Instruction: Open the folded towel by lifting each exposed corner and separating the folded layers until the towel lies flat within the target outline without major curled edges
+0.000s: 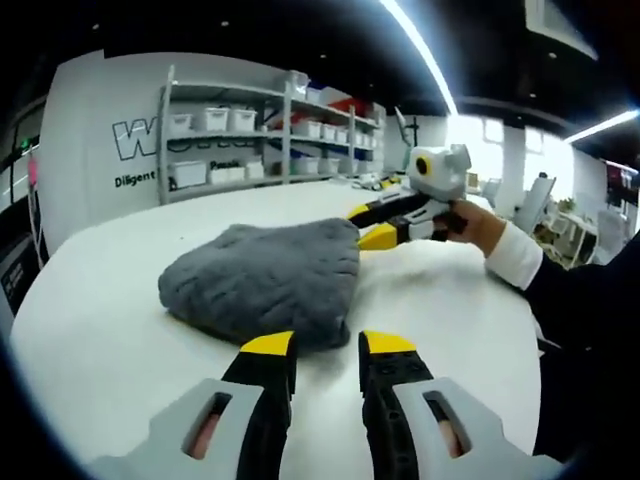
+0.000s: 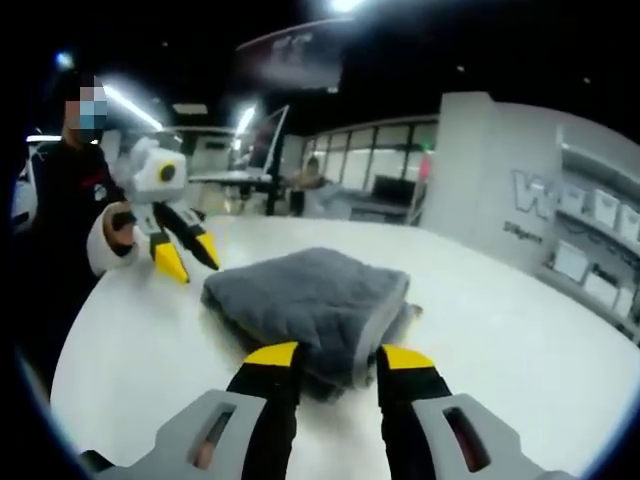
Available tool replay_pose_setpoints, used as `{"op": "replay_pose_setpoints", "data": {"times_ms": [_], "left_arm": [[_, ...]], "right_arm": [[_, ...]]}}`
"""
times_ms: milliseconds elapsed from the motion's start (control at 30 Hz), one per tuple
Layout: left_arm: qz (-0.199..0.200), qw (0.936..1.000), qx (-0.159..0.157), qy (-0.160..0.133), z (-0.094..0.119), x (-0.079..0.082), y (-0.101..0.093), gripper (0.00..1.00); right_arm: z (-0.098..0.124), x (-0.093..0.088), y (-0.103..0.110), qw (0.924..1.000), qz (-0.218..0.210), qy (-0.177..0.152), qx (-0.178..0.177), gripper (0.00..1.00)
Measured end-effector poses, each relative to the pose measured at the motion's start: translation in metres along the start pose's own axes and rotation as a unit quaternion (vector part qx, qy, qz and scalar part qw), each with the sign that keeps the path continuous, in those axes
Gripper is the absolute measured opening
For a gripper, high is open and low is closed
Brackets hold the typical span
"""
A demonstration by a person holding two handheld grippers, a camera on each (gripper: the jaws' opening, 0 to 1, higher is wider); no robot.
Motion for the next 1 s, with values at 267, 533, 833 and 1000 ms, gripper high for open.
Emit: {"op": "replay_pose_setpoints", "data": {"times_ms": [267,533,833,1000], "left_arm": [[-0.010,0.9998,0.007,0.014,-0.009,-0.007,0.002,0.21],[-0.016,0.9997,0.016,0.013,-0.009,-0.007,0.006,0.11],[-0.025,0.9993,0.028,0.005,-0.009,-0.006,0.011,0.02],[-0.018,0.9995,0.025,0.009,-0.007,-0.007,0.013,0.01]], "right_arm": [[0.000,0.002,0.005,0.9999,-0.012,-0.005,0.010,0.18],[0.001,0.004,0.010,0.9994,-0.025,-0.008,0.021,0.13],[0.001,0.004,0.014,0.9990,-0.032,-0.007,0.031,0.11],[0.001,0.004,0.017,0.9989,-0.026,-0.007,0.039,0.10]]}}
Point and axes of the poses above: the point that each gripper's makers call its tool centre point, and the gripper's own axes: z roughly backward along the fingers, y roughly to its left, x roughly out of its top, the point moved 1 cm from there along z, roughly backward along the fingers, and after that the axes turned 12 degrees about z, right-handed, at the moved point
